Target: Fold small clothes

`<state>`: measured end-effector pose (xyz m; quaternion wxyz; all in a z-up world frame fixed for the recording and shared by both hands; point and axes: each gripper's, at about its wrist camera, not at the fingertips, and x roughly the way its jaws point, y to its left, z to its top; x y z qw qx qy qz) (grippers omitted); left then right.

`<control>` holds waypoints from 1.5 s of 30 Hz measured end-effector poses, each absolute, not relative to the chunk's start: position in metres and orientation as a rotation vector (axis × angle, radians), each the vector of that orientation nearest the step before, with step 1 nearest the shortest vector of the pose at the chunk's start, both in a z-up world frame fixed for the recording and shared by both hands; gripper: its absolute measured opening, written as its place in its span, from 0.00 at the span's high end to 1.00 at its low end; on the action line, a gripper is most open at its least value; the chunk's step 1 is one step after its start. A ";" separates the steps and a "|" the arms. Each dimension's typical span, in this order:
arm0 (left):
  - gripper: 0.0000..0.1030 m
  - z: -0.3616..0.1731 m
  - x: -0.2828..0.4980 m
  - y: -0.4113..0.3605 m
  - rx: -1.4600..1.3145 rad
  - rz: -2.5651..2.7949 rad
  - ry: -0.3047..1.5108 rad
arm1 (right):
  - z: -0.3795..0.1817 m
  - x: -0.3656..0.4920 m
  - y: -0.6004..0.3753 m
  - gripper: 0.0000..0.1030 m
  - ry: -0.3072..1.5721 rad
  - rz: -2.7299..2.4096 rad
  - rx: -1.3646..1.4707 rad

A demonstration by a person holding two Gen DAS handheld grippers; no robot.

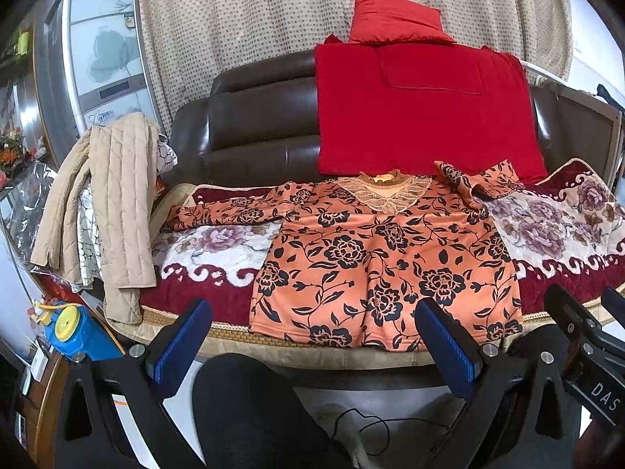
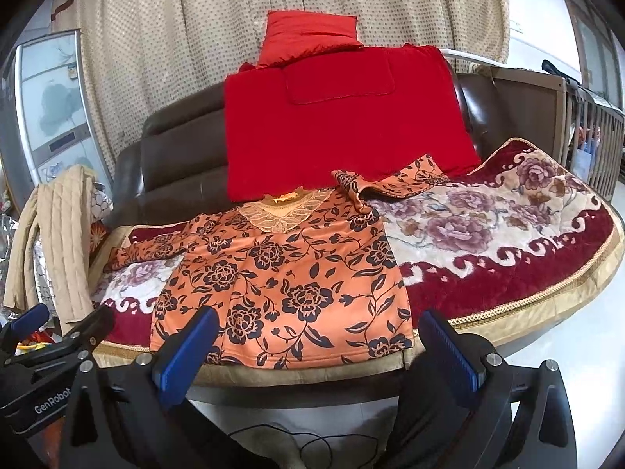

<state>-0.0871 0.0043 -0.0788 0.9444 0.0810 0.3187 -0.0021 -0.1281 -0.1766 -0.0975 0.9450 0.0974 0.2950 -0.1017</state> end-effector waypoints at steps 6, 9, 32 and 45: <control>0.00 -0.075 -0.085 0.005 0.161 0.012 0.645 | -0.097 -0.124 -0.179 0.00 0.602 -0.198 0.194; 0.00 -0.075 -0.080 0.002 0.166 0.011 0.651 | -0.096 -0.121 -0.182 0.00 0.598 -0.209 0.190; 0.00 -0.127 0.046 -0.013 0.164 0.034 0.827 | -0.129 -0.004 -0.241 0.00 0.702 -0.207 0.264; 0.00 -0.262 0.205 -0.046 0.212 -0.016 1.124 | -0.213 0.168 -0.479 0.00 0.707 -0.257 0.727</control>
